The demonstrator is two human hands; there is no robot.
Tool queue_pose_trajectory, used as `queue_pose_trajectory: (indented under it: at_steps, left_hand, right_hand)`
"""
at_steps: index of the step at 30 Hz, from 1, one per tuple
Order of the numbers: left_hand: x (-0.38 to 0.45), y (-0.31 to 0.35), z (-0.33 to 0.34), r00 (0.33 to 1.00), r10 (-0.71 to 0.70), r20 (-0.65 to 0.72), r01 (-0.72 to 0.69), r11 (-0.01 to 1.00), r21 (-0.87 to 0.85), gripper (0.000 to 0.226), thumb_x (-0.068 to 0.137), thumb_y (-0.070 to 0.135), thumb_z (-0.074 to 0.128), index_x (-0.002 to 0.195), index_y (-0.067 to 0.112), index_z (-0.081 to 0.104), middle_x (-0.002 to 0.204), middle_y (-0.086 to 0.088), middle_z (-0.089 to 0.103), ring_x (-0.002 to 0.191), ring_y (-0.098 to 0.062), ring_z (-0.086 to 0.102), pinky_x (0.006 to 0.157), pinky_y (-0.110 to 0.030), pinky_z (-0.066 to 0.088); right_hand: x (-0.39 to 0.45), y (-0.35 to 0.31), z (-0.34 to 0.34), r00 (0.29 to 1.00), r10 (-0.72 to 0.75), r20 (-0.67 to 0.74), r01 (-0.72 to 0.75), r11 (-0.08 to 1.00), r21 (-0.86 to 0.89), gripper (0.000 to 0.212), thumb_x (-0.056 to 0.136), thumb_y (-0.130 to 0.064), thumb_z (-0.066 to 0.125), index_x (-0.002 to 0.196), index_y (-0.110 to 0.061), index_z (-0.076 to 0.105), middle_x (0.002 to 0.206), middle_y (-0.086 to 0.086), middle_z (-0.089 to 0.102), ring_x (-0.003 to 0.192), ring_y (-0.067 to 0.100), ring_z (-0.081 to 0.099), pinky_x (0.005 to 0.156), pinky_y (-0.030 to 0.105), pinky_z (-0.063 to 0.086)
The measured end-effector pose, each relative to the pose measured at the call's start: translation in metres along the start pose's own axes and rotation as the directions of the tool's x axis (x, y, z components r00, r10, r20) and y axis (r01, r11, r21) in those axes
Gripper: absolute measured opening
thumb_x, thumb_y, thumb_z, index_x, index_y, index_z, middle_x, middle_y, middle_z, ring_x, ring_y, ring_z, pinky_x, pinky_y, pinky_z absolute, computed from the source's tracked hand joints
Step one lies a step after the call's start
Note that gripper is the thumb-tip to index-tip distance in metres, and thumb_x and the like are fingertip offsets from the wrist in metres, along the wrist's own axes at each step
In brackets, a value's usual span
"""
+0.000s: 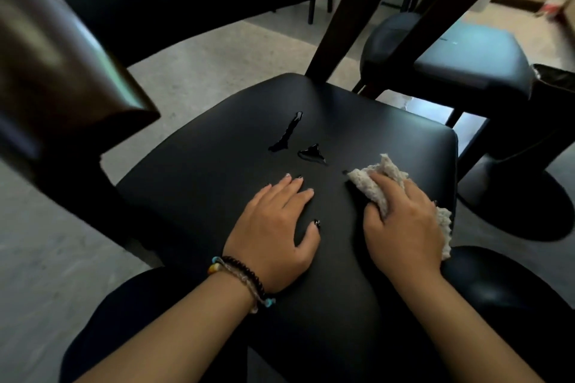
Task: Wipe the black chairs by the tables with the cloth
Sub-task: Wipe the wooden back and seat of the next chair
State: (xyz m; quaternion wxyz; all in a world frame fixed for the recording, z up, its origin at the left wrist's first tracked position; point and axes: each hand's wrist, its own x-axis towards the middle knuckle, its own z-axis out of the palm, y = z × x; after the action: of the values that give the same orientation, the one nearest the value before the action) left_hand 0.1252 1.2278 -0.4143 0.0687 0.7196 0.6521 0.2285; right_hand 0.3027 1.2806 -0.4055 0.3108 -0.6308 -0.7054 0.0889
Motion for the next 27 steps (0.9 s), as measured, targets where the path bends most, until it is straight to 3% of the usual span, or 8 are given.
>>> queue_pose_trajectory:
  at_steps: [3, 7, 10, 14, 17, 20, 24, 27]
  left_hand:
    - [-0.002, 0.001, 0.001, 0.992, -0.090, -0.083, 0.091, 0.996, -0.001, 0.060, 0.087, 0.045, 0.041, 0.140, 0.019, 0.048, 0.151, 0.001, 0.040, 0.143, -0.010, 0.025, 0.117, -0.024, 0.009]
    - [-0.003, -0.001, 0.004, 0.964, -0.218, -0.151, 0.224, 0.974, 0.024, 0.062, 0.087, 0.047, 0.040, 0.142, 0.018, 0.044, 0.153, -0.003, 0.036, 0.144, -0.016, 0.024, 0.117, -0.033, 0.012]
    - [-0.003, -0.002, 0.005, 0.948, -0.281, -0.148, 0.287, 0.958, 0.024, 0.061, 0.088, 0.046, 0.042, 0.143, 0.019, 0.041, 0.154, -0.002, 0.034, 0.145, -0.016, 0.021, 0.118, -0.035, 0.009]
    - [0.000, -0.011, -0.002, 0.966, -0.244, -0.086, 0.244, 0.970, -0.018, 0.055, 0.092, 0.043, 0.045, 0.143, 0.022, 0.043, 0.154, 0.001, 0.035, 0.145, -0.013, 0.022, 0.118, -0.029, 0.008]
    - [-0.005, -0.034, -0.021, 0.982, -0.187, -0.024, 0.183, 0.977, -0.110, 0.044, 0.094, 0.033, 0.050, 0.137, 0.024, 0.051, 0.147, 0.004, 0.046, 0.138, -0.007, 0.035, 0.113, -0.023, 0.021]
    - [-0.018, -0.058, -0.037, 0.976, -0.201, -0.083, 0.191, 0.975, -0.115, 0.041, 0.094, 0.026, 0.053, 0.134, 0.023, 0.054, 0.138, 0.001, 0.055, 0.130, -0.010, 0.046, 0.107, -0.026, 0.033]
    - [-0.030, -0.074, -0.033, 0.964, -0.223, -0.142, 0.209, 0.972, -0.105, 0.049, 0.096, 0.022, 0.050, 0.143, 0.014, 0.043, 0.150, -0.002, 0.041, 0.142, -0.011, 0.029, 0.118, -0.027, 0.018]
    - [-0.035, -0.074, -0.026, 0.954, -0.227, -0.195, 0.208, 0.972, -0.112, 0.055, 0.094, 0.030, 0.040, 0.146, 0.012, 0.036, 0.153, -0.002, 0.035, 0.144, -0.012, 0.023, 0.119, -0.028, 0.013]
  right_hand:
    - [0.021, 0.004, -0.005, 0.986, -0.139, 0.086, 0.135, 0.989, 0.059, 0.046, 0.081, -0.011, 0.063, 0.125, -0.023, 0.064, 0.121, 0.003, 0.063, 0.115, 0.029, 0.056, 0.096, 0.033, 0.041]
    - [0.062, 0.002, 0.004, 0.959, -0.246, 0.138, 0.232, 0.966, 0.112, 0.050, 0.084, -0.012, 0.062, 0.132, -0.025, 0.059, 0.130, 0.003, 0.060, 0.121, 0.026, 0.054, 0.100, 0.032, 0.040]
    - [0.089, -0.007, 0.026, 0.918, -0.240, 0.314, 0.222, 0.971, 0.092, 0.054, 0.086, -0.022, 0.062, 0.138, -0.033, 0.051, 0.139, 0.002, 0.055, 0.128, 0.024, 0.049, 0.101, 0.027, 0.032]
    - [0.113, -0.025, 0.050, 0.895, -0.224, 0.385, 0.211, 0.974, 0.077, 0.047, 0.089, -0.025, 0.059, 0.135, -0.035, 0.055, 0.139, 0.003, 0.055, 0.128, 0.026, 0.048, 0.094, 0.025, 0.031]
    - [0.113, -0.039, 0.059, 0.876, -0.255, 0.408, 0.248, 0.966, 0.071, 0.043, 0.089, -0.021, 0.054, 0.129, -0.038, 0.059, 0.137, 0.003, 0.058, 0.126, 0.027, 0.050, 0.099, 0.030, 0.037]
    - [0.089, -0.052, 0.057, 0.826, -0.345, 0.447, 0.322, 0.938, 0.129, 0.043, 0.090, -0.020, 0.051, 0.125, -0.043, 0.060, 0.132, -0.002, 0.061, 0.121, 0.020, 0.056, 0.097, 0.028, 0.041]
    - [0.038, -0.061, 0.046, 0.685, -0.563, 0.463, 0.525, 0.822, 0.223, 0.045, 0.085, -0.022, 0.049, 0.125, -0.040, 0.059, 0.130, -0.010, 0.062, 0.118, 0.008, 0.055, 0.098, 0.009, 0.031]
    - [0.045, -0.059, 0.041, 0.682, -0.571, 0.457, 0.524, 0.817, 0.239, 0.050, 0.080, -0.015, 0.048, 0.123, -0.036, 0.063, 0.126, -0.006, 0.065, 0.117, 0.010, 0.056, 0.094, 0.011, 0.033]
